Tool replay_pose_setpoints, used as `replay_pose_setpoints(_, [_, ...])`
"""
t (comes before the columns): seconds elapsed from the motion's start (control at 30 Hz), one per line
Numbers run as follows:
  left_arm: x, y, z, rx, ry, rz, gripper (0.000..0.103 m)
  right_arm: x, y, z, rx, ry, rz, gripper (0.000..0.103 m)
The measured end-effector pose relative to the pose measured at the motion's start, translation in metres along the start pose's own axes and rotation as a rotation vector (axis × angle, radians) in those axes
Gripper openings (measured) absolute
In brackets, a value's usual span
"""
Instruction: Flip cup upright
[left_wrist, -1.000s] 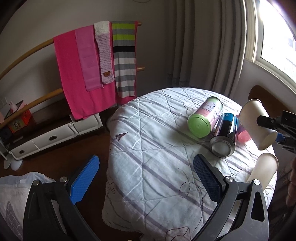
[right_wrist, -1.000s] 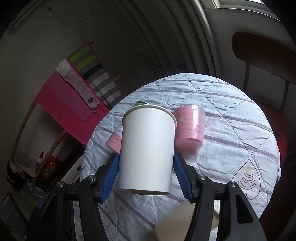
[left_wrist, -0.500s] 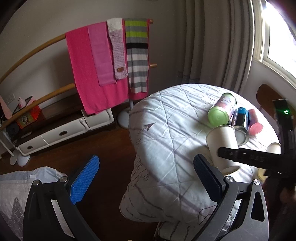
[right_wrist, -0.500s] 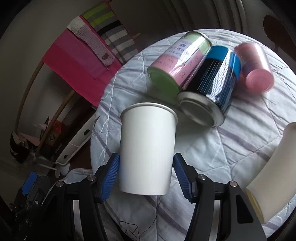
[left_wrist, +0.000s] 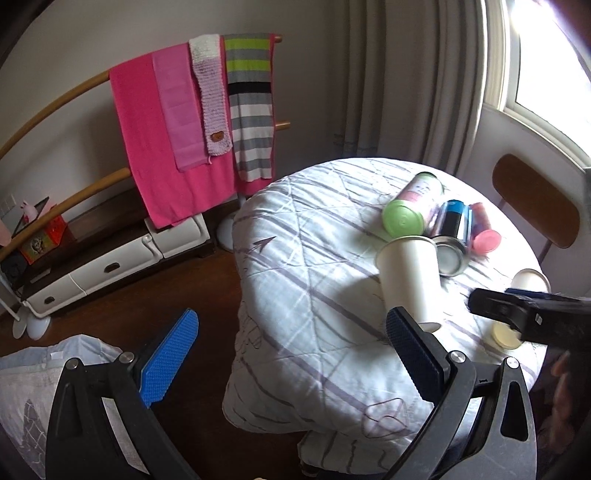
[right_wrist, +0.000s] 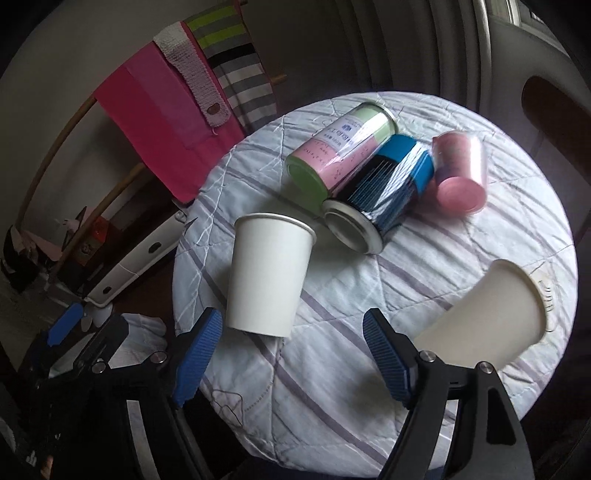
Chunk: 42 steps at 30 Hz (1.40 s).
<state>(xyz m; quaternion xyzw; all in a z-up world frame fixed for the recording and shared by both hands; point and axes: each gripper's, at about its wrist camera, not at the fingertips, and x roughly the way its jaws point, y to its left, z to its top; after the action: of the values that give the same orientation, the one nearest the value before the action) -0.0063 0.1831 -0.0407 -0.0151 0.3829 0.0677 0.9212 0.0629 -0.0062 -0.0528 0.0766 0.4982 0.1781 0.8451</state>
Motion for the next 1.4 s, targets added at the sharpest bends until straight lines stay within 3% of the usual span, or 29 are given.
replay_pose_setpoints(0.13, [-0.01,-0.02,0.002,0.009,0.013,-0.044,0.103,-0.041,-0.001,-0.013,-0.091,-0.092,-0.113,0.08])
replay_pose_setpoints(0.47, [-0.042,-0.073,0.005,0.052,-0.035,-0.065,0.103,-0.098,-0.022,-0.033,-0.105,-0.286,-0.214,0.08])
replay_pose_setpoints(0.77, [-0.02,-0.102,0.015,0.089,0.019,-0.044,0.103,-0.107,-0.049,-0.037,-0.069,-0.269,-0.209,0.081])
replay_pose_setpoints(0.9, [0.006,-0.104,0.029,0.082,0.094,-0.078,0.103,-0.106,-0.06,-0.035,-0.055,-0.262,-0.2,0.081])
replay_pose_setpoints(1.13, [0.068,-0.106,0.055,0.106,0.255,-0.016,0.103,-0.086,-0.079,-0.023,-0.035,-0.228,-0.174,0.081])
replay_pose_setpoints(1.27, [0.087,-0.112,0.059,0.156,0.294,0.017,0.103,-0.075,-0.088,-0.015,-0.033,-0.209,-0.162,0.081])
replay_pose_setpoints(1.4, [0.108,-0.119,0.059,0.181,0.352,0.002,0.103,-0.067,-0.091,-0.01,-0.04,-0.197,-0.145,0.081])
